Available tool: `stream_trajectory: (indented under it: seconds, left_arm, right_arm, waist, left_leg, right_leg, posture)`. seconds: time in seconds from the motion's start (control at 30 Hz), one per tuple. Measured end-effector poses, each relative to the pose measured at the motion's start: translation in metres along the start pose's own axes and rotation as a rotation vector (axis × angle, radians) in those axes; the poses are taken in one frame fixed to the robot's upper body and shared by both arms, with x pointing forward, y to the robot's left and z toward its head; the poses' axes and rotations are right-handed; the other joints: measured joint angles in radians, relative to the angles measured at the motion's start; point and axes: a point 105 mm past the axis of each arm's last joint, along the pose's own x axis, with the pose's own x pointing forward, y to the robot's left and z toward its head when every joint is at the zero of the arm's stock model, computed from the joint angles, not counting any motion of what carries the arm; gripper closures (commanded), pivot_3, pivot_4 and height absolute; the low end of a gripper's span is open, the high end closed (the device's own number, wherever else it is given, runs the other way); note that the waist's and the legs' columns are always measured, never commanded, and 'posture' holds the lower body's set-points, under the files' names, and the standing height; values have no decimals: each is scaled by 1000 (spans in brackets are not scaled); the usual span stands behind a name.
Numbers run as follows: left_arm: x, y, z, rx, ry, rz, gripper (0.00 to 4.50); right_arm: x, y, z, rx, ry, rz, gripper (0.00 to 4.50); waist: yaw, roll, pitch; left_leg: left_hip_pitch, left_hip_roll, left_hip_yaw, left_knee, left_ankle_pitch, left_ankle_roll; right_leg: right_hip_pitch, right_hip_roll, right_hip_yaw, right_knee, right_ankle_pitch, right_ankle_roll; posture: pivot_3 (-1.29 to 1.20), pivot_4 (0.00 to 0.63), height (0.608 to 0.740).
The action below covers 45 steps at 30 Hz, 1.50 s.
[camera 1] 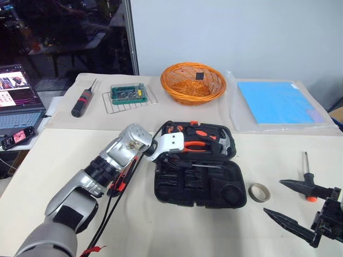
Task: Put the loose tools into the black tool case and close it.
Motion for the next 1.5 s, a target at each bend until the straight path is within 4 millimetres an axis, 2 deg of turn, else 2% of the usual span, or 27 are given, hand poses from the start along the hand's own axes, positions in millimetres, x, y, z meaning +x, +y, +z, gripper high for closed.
stream_trajectory:
  seconds: [0.13,0.33,0.47,0.57,0.67,0.77,0.8,1.0,1.1,1.17,1.4,1.5]
  left_arm:
    - [3,2,-1,-3,20,12,3269]
    - [7,4,2,-42,7,26,1201]
    - [-5,7,2,-88,-24,52,1201]
    - [-22,10,17,-117,-156,87,1953]
    - [-36,12,28,-145,-257,136,3095]
    - [-33,9,31,-176,-321,164,4268]
    - [-30,6,31,-199,-348,177,4462]
    - [-8,1,25,-297,-390,248,4462]
    - [11,3,9,-330,-308,298,4462]
    - [20,2,5,-327,-266,305,4462]
    - [30,7,2,-260,-251,345,4462]
    - [25,8,3,-315,-370,372,4462]
  right_arm:
    - [2,1,1,-4,-4,-2,0]
    - [6,2,4,-12,-17,1,0]
    - [9,2,5,-19,-27,15,0]
    - [11,2,4,-10,-30,22,0]
    - [11,1,3,-9,-33,18,0]
    - [13,1,3,-8,-37,16,0]
    - [14,1,2,-5,-37,18,0]
    - [17,-1,2,-13,-40,11,0]
    - [18,-1,0,-12,-38,3,0]
    - [20,0,-2,0,-36,4,0]
    - [19,-1,-9,34,2,-32,0]
    - [16,-6,-10,58,-6,-109,0]
  waist:
    - [6,0,0]
    - [11,1,-1]
    - [9,1,0]
    - [8,1,-1]
    - [8,1,-1]
    - [10,1,-1]
    - [10,1,-1]
    - [10,1,-1]
    - [10,1,-1]
    - [10,0,-2]
    - [16,4,-15]
    - [13,5,-15]
  left_leg:
    - [0,0,0,3,0,0]
    - [0,0,0,3,0,1]
    - [-1,0,-1,3,0,1]
    - [-2,0,-1,3,-1,2]
    - [-1,0,-1,3,-1,3]
    - [-1,0,-1,4,-1,3]
    - [-1,0,-1,4,-1,3]
    - [0,0,-1,5,-1,3]
    - [1,0,0,5,-1,3]
    - [1,0,-1,5,-1,3]
    - [8,0,0,5,-3,2]
    - [5,0,0,5,-5,-4]
  right_leg:
    - [1,-1,1,0,0,-2]
    - [0,-2,1,1,-1,-4]
    - [0,-1,1,0,3,2]
    - [-1,-1,1,0,3,2]
    - [0,-2,1,0,3,1]
    - [1,-3,1,0,4,1]
    - [1,-3,1,0,4,1]
    - [2,-3,2,0,4,2]
    - [2,-2,1,0,4,2]
    - [3,-2,1,0,4,2]
    - [6,-7,1,-1,0,-2]
    - [5,-8,2,0,1,-1]
  posture:
    - [0,150,740]
    - [0,150,740]
    - [0,150,740]
    - [0,150,740]
    - [0,150,740]
    - [0,150,740]
    - [0,150,740]
    - [0,150,740]
    - [0,150,740]
    - [0,150,740]
    - [0,150,740]
    - [0,150,740]
